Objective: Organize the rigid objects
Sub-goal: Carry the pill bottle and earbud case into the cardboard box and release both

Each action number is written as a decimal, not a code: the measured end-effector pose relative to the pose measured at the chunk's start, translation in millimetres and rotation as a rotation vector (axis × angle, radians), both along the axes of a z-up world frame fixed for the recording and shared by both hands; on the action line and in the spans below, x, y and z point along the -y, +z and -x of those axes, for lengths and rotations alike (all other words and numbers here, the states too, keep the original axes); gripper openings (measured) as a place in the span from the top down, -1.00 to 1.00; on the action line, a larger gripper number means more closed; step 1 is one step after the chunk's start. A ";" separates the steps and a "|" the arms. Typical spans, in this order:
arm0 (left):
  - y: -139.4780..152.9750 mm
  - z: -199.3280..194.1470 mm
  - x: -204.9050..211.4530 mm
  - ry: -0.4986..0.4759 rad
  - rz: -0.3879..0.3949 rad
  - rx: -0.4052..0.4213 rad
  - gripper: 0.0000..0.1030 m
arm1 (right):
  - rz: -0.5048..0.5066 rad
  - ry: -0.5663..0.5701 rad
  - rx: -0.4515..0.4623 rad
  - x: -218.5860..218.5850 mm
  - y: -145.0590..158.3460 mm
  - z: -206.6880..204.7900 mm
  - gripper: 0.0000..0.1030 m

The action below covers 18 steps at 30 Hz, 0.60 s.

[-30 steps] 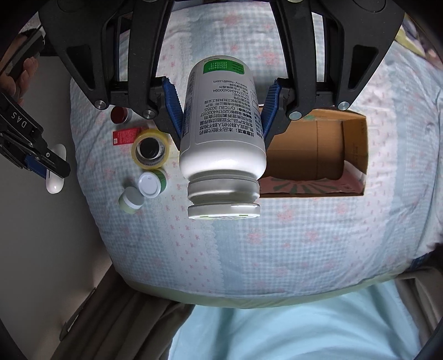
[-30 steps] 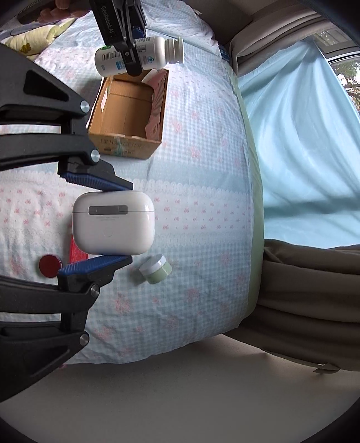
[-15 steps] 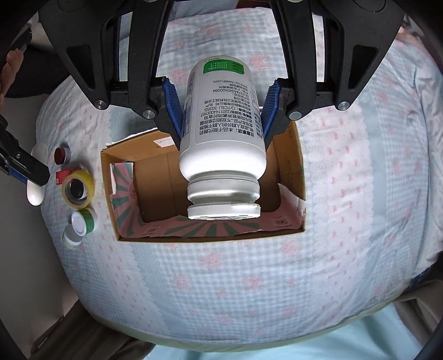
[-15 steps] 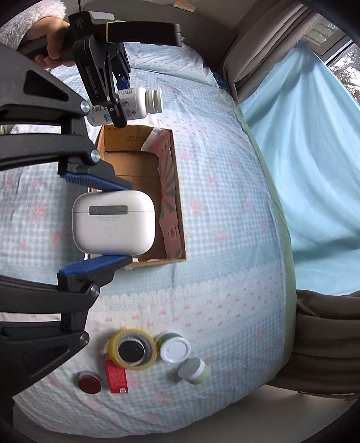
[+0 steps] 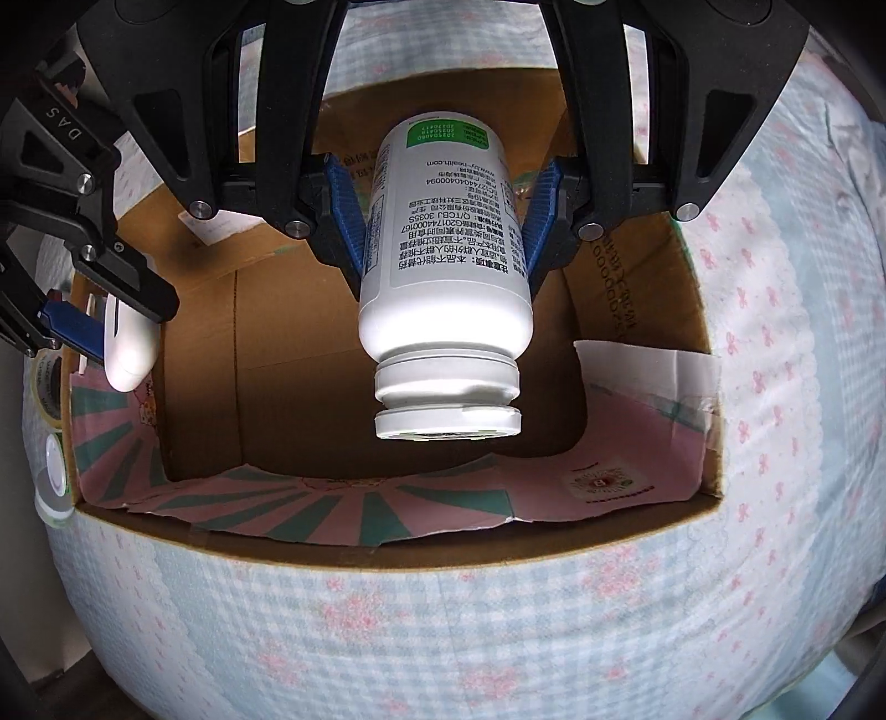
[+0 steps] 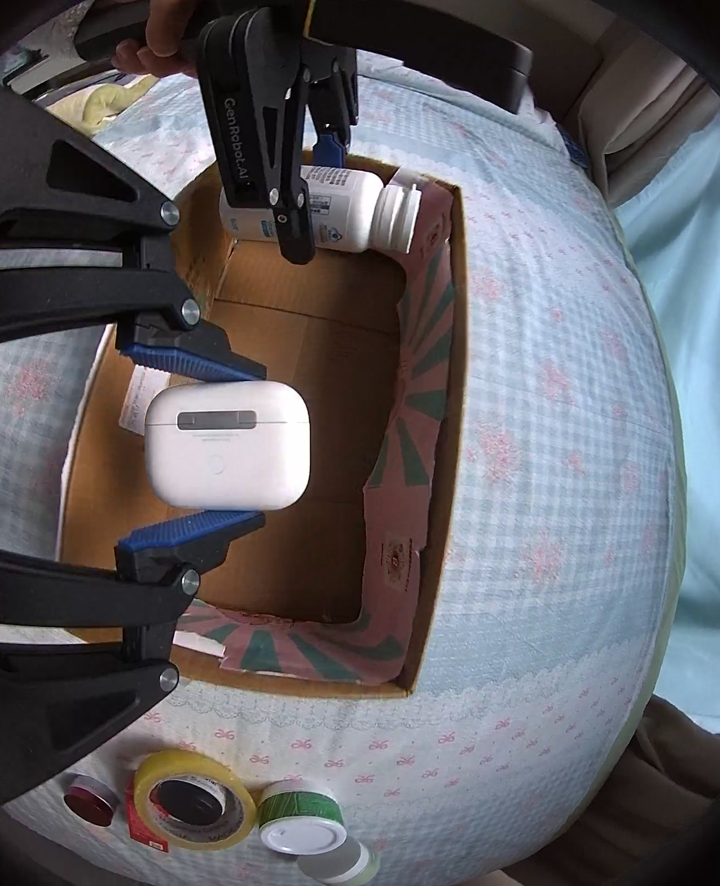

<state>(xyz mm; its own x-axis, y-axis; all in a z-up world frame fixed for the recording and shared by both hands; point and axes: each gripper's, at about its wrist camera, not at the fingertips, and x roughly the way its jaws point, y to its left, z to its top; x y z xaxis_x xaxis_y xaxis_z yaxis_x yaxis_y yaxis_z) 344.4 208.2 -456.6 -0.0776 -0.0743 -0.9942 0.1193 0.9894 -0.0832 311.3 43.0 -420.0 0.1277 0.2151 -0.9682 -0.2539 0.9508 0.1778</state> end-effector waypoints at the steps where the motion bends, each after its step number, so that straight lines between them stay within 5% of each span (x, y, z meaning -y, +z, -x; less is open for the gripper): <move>1: -6.5 -0.8 1.2 -0.003 -0.001 -0.007 0.10 | 0.004 0.021 -0.008 -2.8 -8.7 -0.6 0.21; 10: -24.8 -8.8 13.9 -0.062 -0.063 -0.013 0.08 | 0.048 0.106 -0.046 -9.4 -41.7 -2.8 0.21; 11: -21.2 -9.5 17.1 -0.081 -0.080 0.009 -0.17 | 0.050 0.106 -0.047 -9.4 -42.9 -2.8 0.21; 12: -16.9 -9.5 20.1 -0.099 -0.103 0.031 -0.90 | 0.049 0.106 -0.047 -8.7 -44.0 -1.9 0.20; 13: -10.7 -9.2 21.8 -0.109 -0.112 0.065 -0.96 | 0.044 0.101 -0.049 -7.4 -45.2 -0.8 0.20; 14: -5.7 -8.7 22.7 -0.117 -0.108 0.082 -1.00 | 0.035 0.094 -0.063 -5.8 -47.2 0.0 -0.10; 15: -1.9 -8.4 22.6 -0.120 -0.098 0.090 -1.00 | 0.029 0.090 -0.081 -4.6 -49.9 0.2 -0.87; 18: 7.2 -4.3 18.5 -0.108 -0.090 0.107 -1.00 | -0.012 0.106 -0.052 -2.5 -43.2 10.8 -1.00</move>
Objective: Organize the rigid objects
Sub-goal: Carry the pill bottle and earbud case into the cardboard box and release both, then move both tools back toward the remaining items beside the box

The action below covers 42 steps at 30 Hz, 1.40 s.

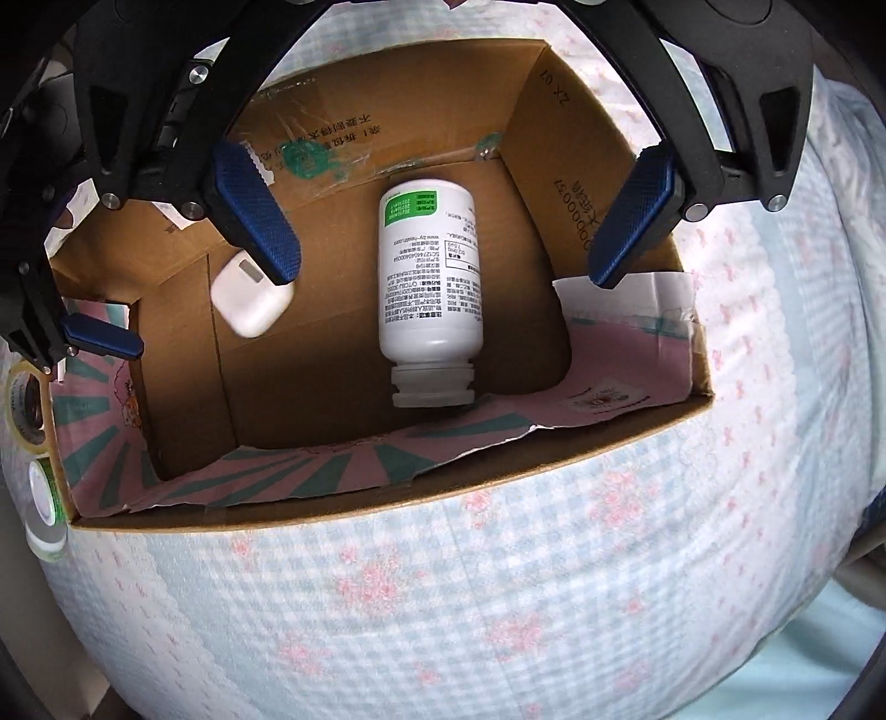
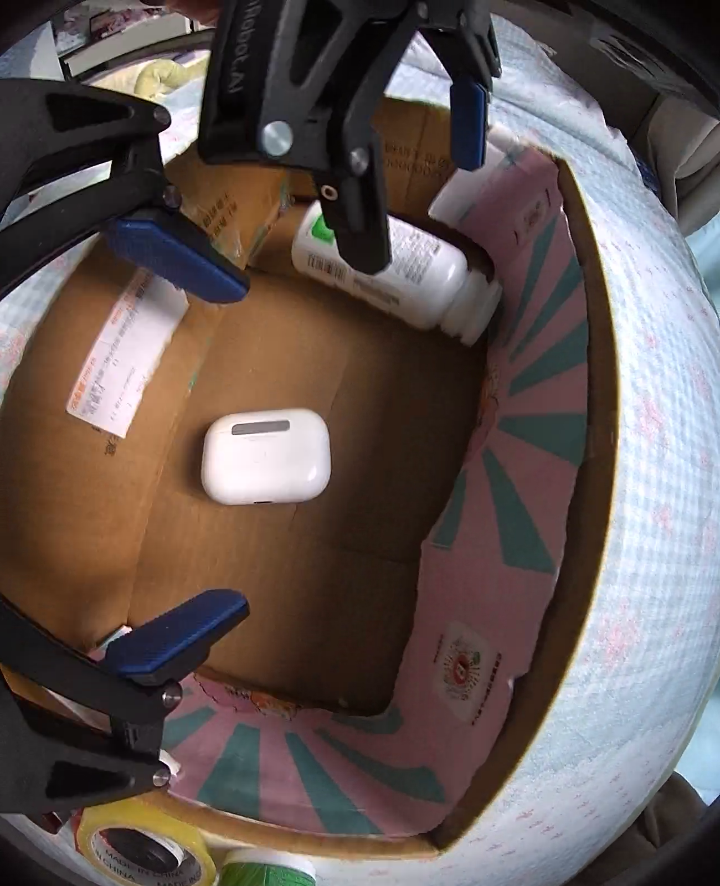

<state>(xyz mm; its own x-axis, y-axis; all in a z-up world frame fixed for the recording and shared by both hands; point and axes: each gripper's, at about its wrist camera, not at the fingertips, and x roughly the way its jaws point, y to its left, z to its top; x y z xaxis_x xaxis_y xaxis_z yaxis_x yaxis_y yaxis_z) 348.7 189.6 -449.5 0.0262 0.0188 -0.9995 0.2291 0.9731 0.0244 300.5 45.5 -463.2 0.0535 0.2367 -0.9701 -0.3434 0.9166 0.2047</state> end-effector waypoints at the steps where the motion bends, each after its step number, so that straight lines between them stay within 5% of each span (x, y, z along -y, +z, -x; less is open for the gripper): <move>1: 1.9 1.7 -1.9 0.006 0.006 0.003 -1.00 | 0.007 0.010 0.022 0.1 4.0 3.7 -1.00; 8: 25.4 11.3 -10.2 0.044 0.019 0.023 -1.00 | -0.003 -0.039 0.057 12.4 36.5 18.3 -1.00; 27: 187.3 115.7 -42.5 0.170 0.127 0.233 -1.00 | 0.037 -0.044 0.230 6.4 178.3 88.9 -1.00; 35: 236.7 175.0 -35.4 0.188 0.158 0.324 -1.00 | 0.071 -0.222 0.305 48.4 234.4 145.7 -1.00; 42: 264.3 205.0 11.1 0.207 0.181 0.371 -1.00 | 0.112 -0.391 0.354 123.9 260.3 189.0 -1.00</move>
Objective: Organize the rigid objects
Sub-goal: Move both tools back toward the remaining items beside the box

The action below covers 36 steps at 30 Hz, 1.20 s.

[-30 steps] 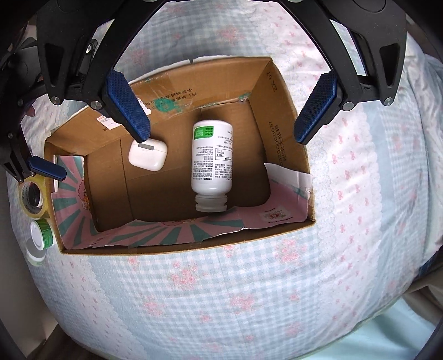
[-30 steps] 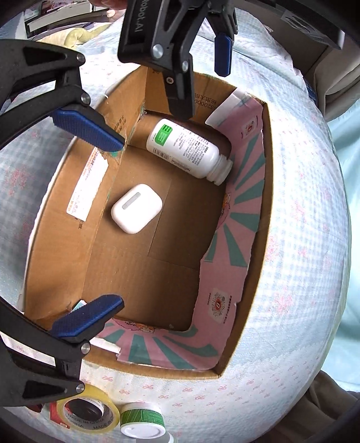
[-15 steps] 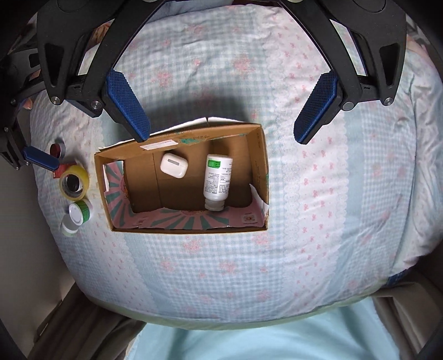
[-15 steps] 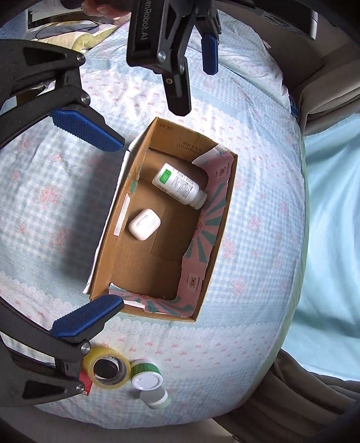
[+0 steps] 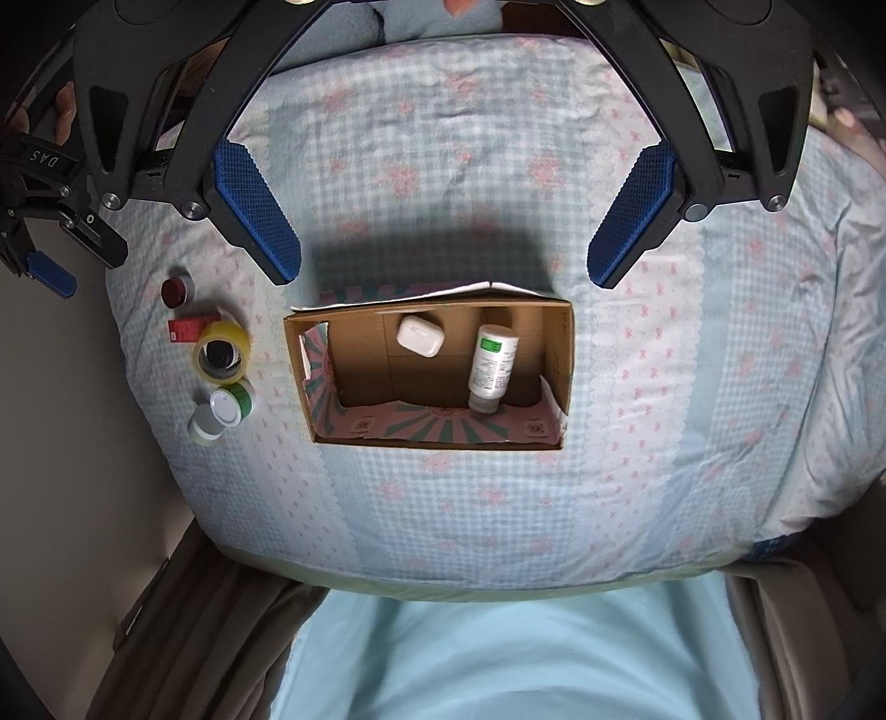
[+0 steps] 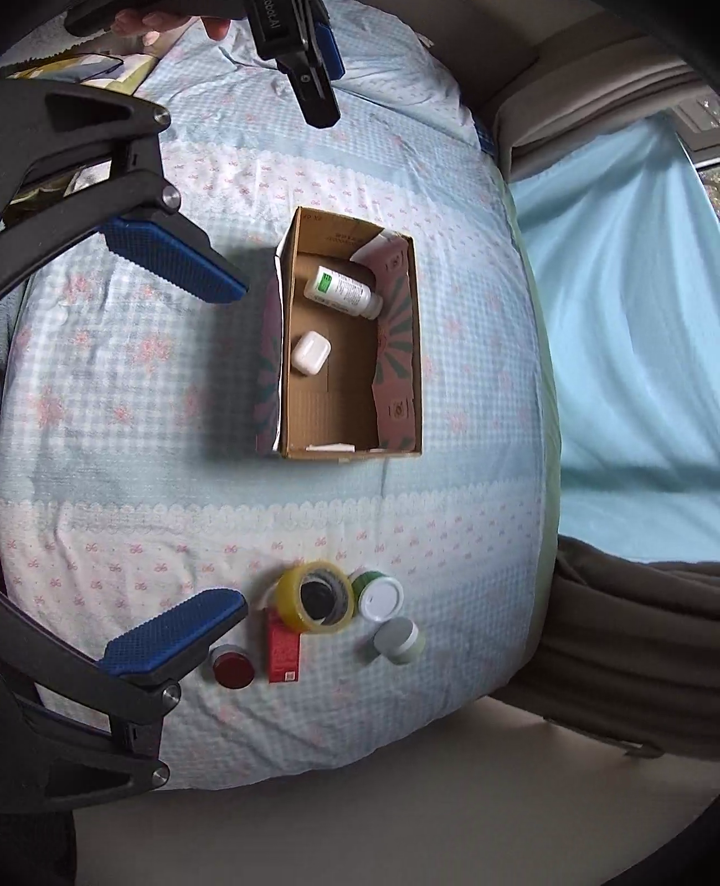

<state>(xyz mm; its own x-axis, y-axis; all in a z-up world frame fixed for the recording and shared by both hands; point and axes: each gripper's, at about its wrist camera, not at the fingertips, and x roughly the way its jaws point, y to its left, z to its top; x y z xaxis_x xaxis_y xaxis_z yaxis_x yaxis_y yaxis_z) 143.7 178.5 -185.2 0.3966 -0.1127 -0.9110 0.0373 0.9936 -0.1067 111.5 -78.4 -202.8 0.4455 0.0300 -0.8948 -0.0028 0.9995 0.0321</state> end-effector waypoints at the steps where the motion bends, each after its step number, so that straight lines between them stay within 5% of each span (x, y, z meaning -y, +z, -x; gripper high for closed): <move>1: 1.8 3.5 10.5 -0.001 0.002 0.004 -1.00 | 0.002 -0.021 0.007 13.1 1.7 6.6 -1.00; 10: -10.5 26.5 131.7 0.049 0.064 0.009 -1.00 | 0.053 -0.057 0.026 137.1 -14.0 42.6 -1.00; 19: -64.6 16.9 246.1 0.006 0.119 -0.051 -1.00 | 0.009 0.003 0.006 219.5 -57.3 35.6 -1.00; 30: -235.1 -42.7 326.0 -0.144 0.235 -0.039 -1.00 | 0.026 -0.026 0.053 246.8 -185.0 25.6 -1.00; 36: -293.0 -76.7 344.0 -0.176 0.293 0.004 -1.00 | 0.001 -0.067 0.075 251.1 -244.6 15.0 -1.00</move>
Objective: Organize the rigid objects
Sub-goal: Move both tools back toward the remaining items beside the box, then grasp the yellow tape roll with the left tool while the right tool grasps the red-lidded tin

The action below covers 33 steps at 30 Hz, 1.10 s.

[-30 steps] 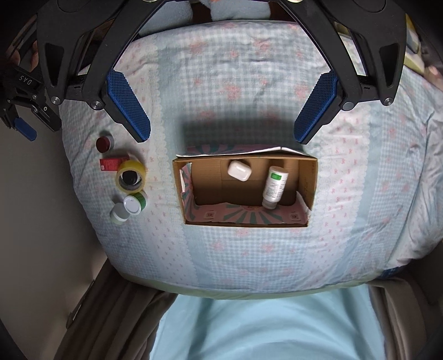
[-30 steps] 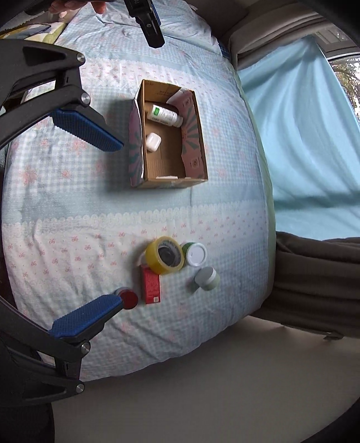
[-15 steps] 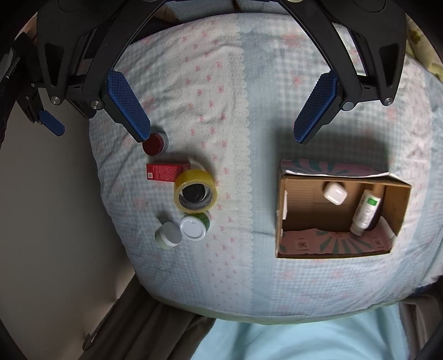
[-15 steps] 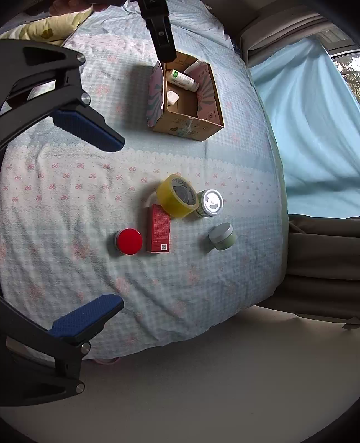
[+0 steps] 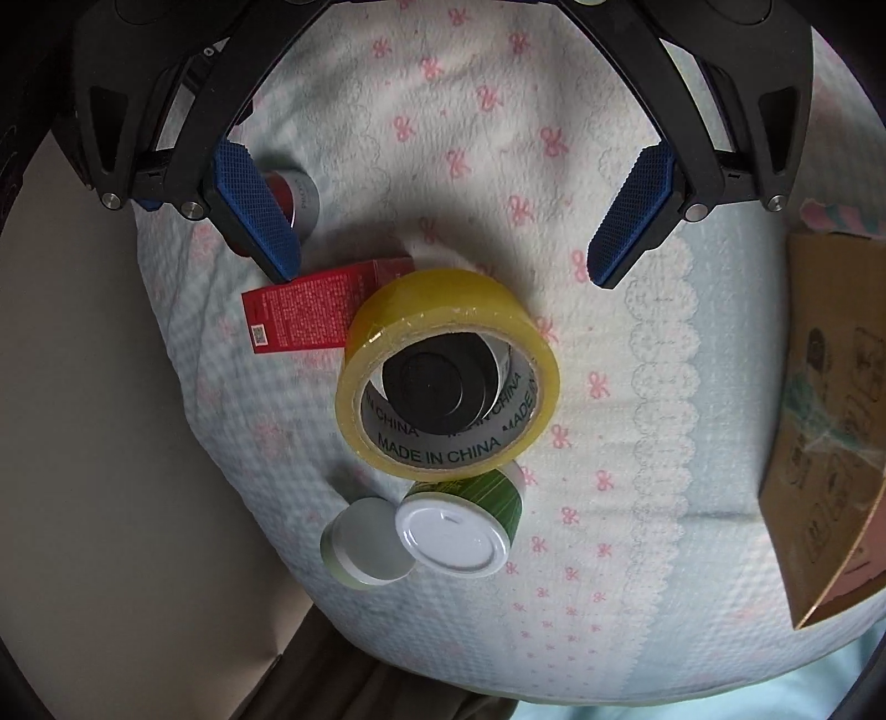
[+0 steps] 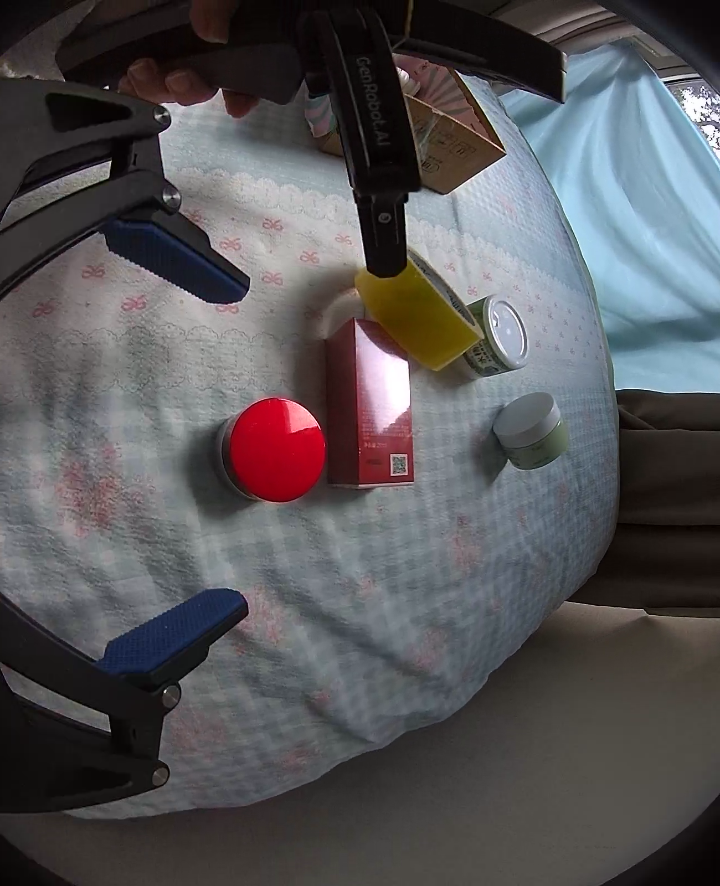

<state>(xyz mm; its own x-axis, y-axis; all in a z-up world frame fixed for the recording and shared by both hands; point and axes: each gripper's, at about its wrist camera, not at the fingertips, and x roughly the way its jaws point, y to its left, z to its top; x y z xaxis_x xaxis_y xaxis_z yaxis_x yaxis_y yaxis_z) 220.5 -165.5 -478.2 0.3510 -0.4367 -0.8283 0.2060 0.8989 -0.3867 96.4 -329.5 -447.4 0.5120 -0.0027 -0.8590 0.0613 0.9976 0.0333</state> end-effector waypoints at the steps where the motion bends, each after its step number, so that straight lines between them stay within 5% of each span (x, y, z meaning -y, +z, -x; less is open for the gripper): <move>1: -6.3 -5.1 1.9 0.001 0.011 0.007 -1.00 | -0.004 -0.001 0.007 -0.3 -7.4 -2.0 -1.00; 10: -34.2 -41.8 10.0 0.030 0.108 0.013 -1.00 | 0.015 -0.043 0.055 -3.1 -47.3 -26.7 -0.80; 17: -36.0 -58.0 12.6 0.058 0.158 0.012 -0.97 | 0.041 -0.050 0.058 -4.0 -53.5 -38.2 -0.44; 21: -36.1 -61.3 13.0 0.058 0.146 0.009 -0.87 | 0.065 -0.050 0.040 -2.8 -57.7 -43.9 0.01; 33: -21.5 -63.9 13.1 0.045 0.063 0.042 -0.86 | 0.039 -0.055 0.041 2.9 -51.9 -46.8 0.04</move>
<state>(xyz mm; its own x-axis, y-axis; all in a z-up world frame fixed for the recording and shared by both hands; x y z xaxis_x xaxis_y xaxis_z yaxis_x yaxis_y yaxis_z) 284.4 -178.6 -499.7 0.4052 -0.4702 -0.7841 0.1828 0.8820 -0.4344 143.2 -332.4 -499.3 0.5446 -0.0649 -0.8362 0.1158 0.9933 -0.0017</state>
